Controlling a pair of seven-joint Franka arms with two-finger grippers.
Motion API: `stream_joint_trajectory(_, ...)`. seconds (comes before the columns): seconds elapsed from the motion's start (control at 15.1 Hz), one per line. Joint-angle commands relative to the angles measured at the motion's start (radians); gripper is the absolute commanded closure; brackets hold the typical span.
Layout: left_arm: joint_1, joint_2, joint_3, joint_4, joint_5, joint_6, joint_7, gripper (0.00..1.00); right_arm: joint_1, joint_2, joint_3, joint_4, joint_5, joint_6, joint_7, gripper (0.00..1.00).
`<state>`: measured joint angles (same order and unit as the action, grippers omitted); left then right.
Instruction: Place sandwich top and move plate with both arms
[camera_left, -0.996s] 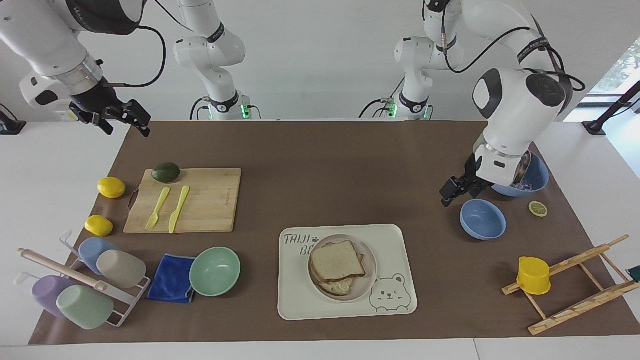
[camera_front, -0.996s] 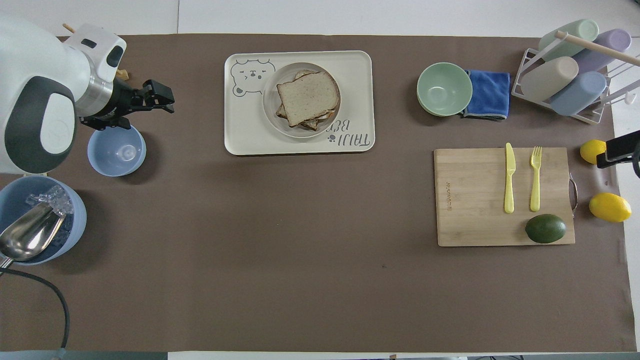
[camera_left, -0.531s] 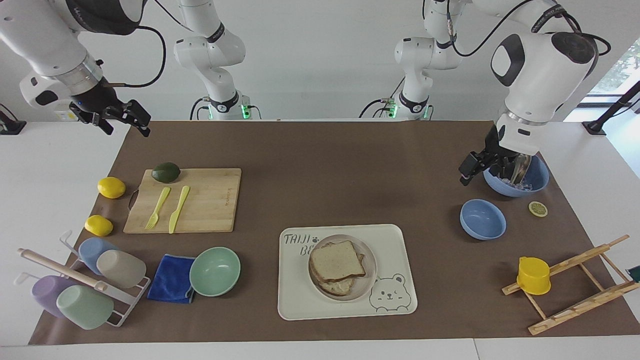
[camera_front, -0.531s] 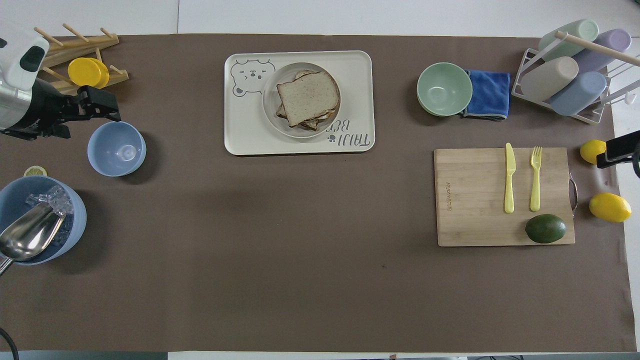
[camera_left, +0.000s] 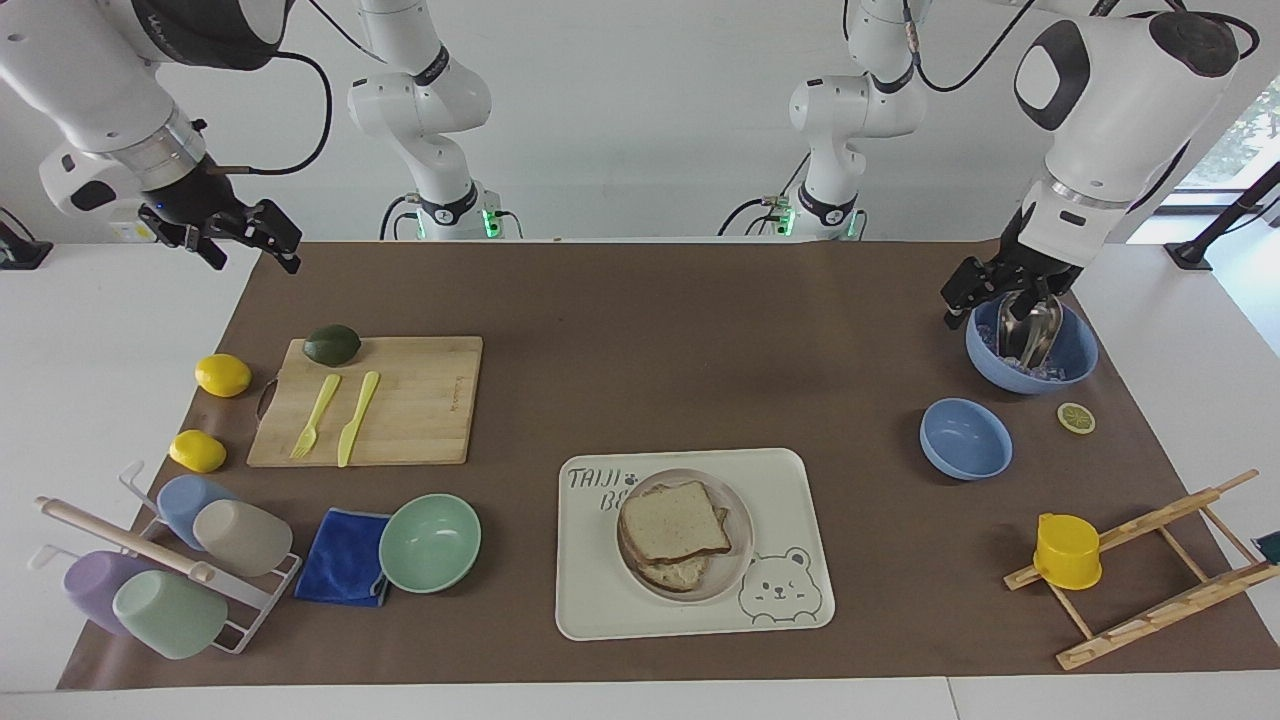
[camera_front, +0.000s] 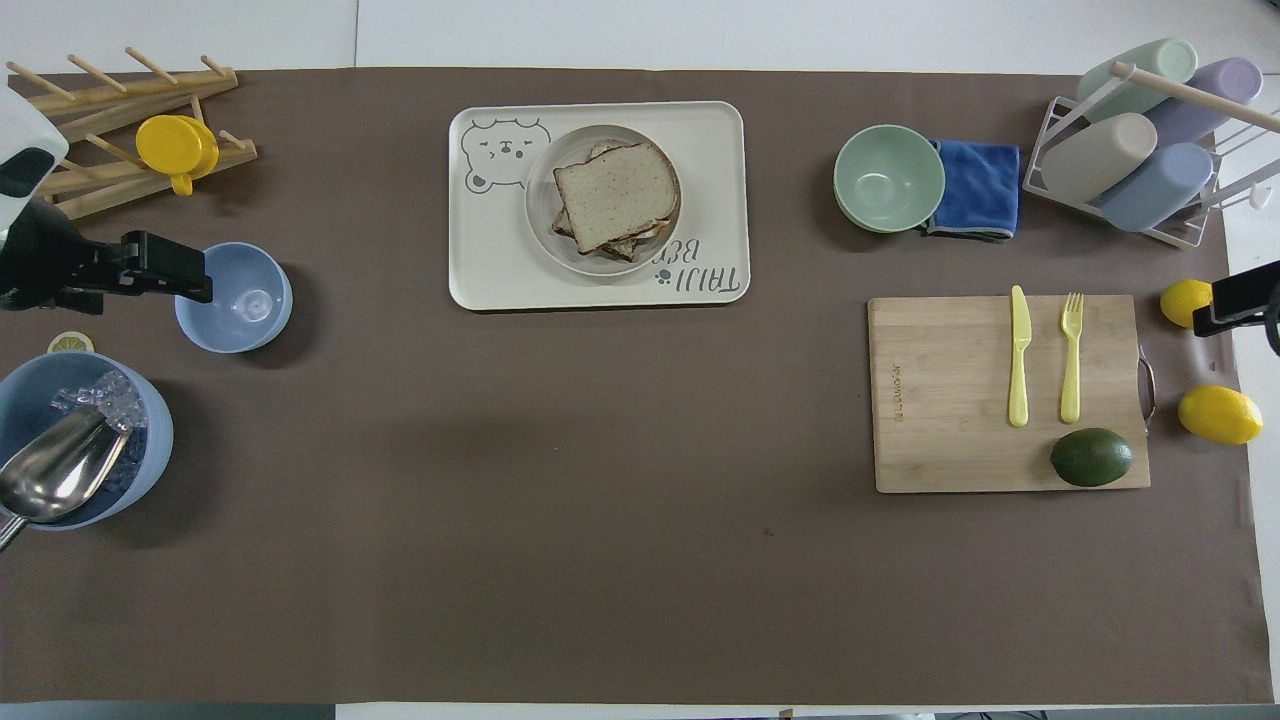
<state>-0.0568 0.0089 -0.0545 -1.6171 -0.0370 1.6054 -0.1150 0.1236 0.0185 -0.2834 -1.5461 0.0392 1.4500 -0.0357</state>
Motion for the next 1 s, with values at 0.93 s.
stream_joint_trajectory(0.93, -0.057, -0.004, 0.047, 0.039, 0.019, -0.085, 0.018, 0.00, 0.033, -0.032, 0.027, -0.025, 0.001, -0.005, -0.017, 0.00)
